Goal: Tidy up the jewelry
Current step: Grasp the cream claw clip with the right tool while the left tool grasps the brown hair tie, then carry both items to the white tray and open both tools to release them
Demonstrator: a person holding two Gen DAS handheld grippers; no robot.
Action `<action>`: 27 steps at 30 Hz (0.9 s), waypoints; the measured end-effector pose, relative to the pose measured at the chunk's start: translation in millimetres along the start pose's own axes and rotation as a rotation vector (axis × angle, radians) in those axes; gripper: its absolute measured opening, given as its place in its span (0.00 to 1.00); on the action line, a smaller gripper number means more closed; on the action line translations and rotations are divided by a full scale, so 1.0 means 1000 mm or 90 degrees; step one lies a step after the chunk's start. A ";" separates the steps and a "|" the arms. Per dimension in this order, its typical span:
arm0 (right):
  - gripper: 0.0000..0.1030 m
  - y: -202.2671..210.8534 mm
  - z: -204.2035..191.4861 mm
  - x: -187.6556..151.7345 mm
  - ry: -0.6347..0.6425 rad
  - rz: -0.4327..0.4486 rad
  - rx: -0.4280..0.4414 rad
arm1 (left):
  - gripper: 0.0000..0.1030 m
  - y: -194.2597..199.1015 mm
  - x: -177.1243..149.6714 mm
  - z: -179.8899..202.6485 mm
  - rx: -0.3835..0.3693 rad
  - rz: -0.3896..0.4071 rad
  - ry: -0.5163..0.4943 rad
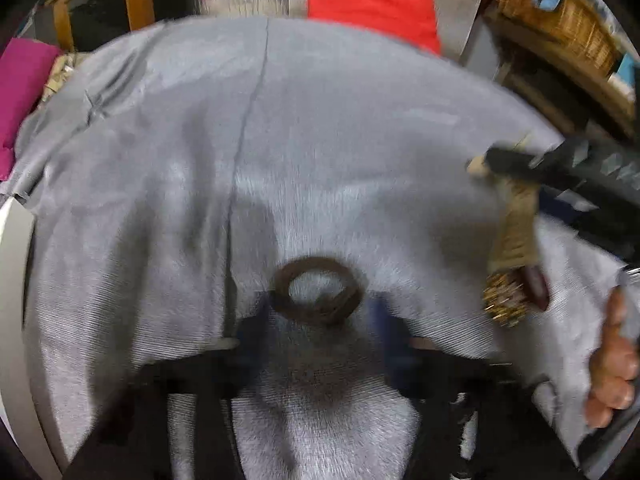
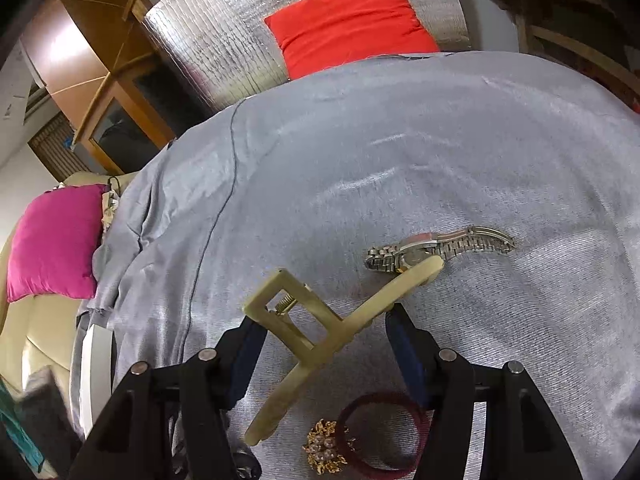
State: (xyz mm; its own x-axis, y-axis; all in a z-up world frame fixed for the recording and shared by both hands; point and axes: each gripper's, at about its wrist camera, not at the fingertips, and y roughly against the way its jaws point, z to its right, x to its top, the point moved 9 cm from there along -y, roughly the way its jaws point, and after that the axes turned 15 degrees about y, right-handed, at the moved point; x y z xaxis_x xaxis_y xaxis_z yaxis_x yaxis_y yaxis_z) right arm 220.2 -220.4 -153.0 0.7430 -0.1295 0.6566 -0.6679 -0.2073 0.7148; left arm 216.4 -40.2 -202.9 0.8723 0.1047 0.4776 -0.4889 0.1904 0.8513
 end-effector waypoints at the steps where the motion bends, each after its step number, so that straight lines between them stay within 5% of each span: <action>1: 0.62 0.000 0.000 0.000 0.000 0.000 0.000 | 0.26 0.001 0.003 0.001 -0.001 0.012 0.001; 2: 0.62 0.000 0.000 0.000 0.001 0.000 -0.001 | 0.13 0.002 0.005 0.002 -0.004 0.013 0.001; 5: 0.62 0.002 0.002 0.000 0.005 0.000 0.000 | 0.06 0.011 0.007 0.002 -0.019 0.022 0.019; 12: 0.62 0.014 -0.013 0.007 0.025 0.024 0.016 | 0.06 0.062 0.021 -0.014 -0.045 0.106 0.044; 16: 0.62 0.026 -0.023 0.009 0.016 0.047 0.026 | 0.06 0.072 0.022 -0.026 -0.048 0.110 0.068; 23: 0.62 0.046 -0.062 0.014 0.097 0.067 0.045 | 0.06 0.120 0.030 -0.069 0.016 0.181 0.136; 27: 0.62 0.057 -0.108 0.016 0.136 0.072 0.120 | 0.06 0.177 0.012 -0.113 0.044 0.256 0.222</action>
State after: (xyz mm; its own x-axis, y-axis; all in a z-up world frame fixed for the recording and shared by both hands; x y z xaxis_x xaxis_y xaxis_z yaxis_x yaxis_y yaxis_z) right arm 189.8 -129.3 -75.7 0.6255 0.0410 0.7792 -0.7107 -0.3822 0.5906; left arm 140.5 104.7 -70.6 0.5598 0.4757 0.6784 -0.7730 0.0049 0.6344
